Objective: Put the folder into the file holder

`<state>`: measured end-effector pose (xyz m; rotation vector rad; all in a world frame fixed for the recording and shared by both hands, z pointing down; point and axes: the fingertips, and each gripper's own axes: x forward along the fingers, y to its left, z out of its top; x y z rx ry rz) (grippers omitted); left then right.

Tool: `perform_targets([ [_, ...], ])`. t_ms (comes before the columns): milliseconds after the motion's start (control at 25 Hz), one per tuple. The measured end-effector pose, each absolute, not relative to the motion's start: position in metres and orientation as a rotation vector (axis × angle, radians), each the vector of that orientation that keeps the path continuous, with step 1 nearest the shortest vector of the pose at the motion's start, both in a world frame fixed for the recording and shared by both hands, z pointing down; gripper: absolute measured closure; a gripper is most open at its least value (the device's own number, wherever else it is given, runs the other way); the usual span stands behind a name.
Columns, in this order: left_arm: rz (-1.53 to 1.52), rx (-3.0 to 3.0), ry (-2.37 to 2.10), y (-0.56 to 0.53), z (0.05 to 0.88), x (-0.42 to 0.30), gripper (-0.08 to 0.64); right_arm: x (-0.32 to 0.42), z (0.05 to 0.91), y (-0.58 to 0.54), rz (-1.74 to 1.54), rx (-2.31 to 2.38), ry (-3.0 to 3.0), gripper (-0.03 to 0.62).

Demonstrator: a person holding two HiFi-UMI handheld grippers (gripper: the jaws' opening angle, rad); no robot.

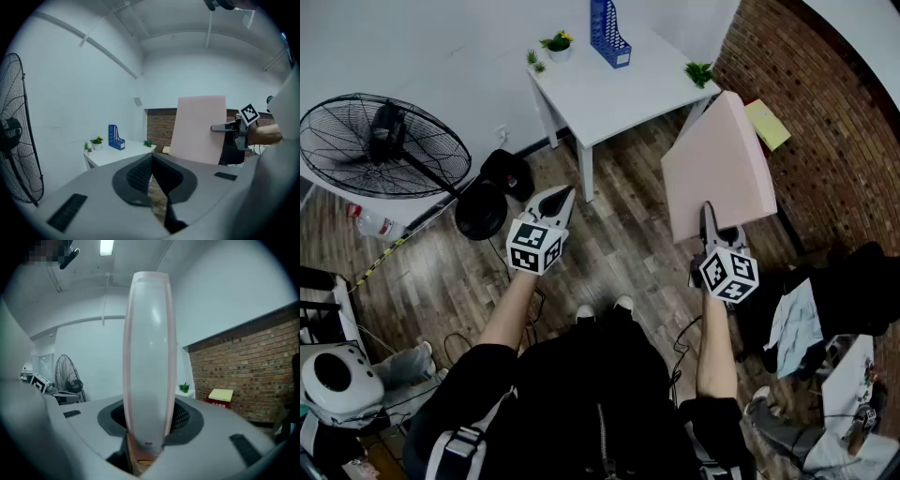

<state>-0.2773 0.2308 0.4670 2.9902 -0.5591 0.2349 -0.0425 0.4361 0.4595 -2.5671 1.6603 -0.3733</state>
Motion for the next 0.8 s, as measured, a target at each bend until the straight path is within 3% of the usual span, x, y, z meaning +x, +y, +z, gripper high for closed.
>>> perform_targets([
  [800, 0.268, 2.959, -0.578, 0.249, 0.479, -0.216, 0.535, 0.019, 0.478, 0.432, -0.397, -2.497, 1.748, 0.433],
])
